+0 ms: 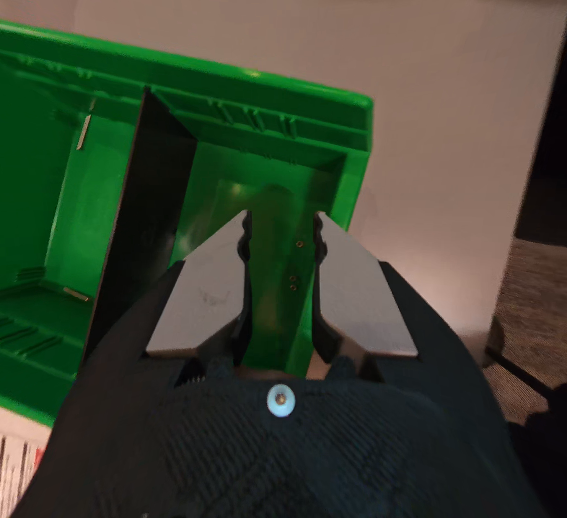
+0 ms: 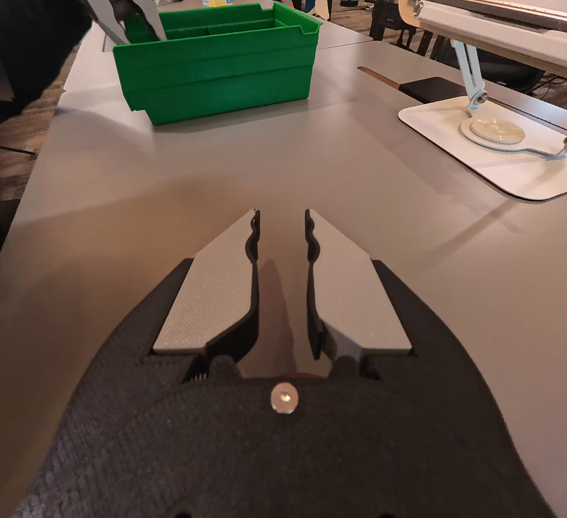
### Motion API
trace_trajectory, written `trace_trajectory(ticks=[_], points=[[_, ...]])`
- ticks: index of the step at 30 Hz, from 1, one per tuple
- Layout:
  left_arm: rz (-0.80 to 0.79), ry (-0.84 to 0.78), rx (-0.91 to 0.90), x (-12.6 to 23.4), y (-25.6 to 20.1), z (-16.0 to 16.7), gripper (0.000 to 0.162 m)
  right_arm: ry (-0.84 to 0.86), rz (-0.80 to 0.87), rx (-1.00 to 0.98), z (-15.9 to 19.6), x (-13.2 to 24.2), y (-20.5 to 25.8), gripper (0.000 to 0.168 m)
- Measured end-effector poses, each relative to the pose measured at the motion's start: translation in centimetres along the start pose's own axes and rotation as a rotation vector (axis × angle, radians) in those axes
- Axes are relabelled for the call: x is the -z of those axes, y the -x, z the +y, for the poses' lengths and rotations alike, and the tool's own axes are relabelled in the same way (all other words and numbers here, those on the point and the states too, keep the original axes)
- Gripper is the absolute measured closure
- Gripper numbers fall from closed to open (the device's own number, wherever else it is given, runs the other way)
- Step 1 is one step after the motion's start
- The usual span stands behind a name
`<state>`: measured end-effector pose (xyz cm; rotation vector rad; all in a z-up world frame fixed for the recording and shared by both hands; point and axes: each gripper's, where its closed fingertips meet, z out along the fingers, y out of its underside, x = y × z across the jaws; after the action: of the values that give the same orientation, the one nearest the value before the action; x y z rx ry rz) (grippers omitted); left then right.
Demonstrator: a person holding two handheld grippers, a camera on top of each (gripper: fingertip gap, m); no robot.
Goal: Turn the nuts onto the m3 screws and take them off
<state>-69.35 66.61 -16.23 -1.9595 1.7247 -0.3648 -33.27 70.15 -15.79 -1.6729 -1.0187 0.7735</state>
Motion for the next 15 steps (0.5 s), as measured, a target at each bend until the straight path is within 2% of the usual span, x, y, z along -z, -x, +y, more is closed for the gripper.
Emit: trace_trajectory(ticks=[1,7,10,15], points=[[0.040,0.003,-0.008,0.0,-0.6,-0.3,0.125,0.001,-0.005,-0.003,0.1,0.0,0.0,0.142],[0.215,0.145,0.001,1.4,-4.2,1.1,0.121,-0.025,-0.032,-0.008,-0.5,0.8,0.6,0.142],[0.220,0.217,0.028,1.4,-4.8,2.2,0.124,-0.052,-0.054,0.000,-1.3,1.4,1.2,0.142],[0.106,0.456,0.027,-0.8,-3.3,6.6,0.139,-0.095,-0.068,0.024,-2.7,2.3,2.2,0.143]])
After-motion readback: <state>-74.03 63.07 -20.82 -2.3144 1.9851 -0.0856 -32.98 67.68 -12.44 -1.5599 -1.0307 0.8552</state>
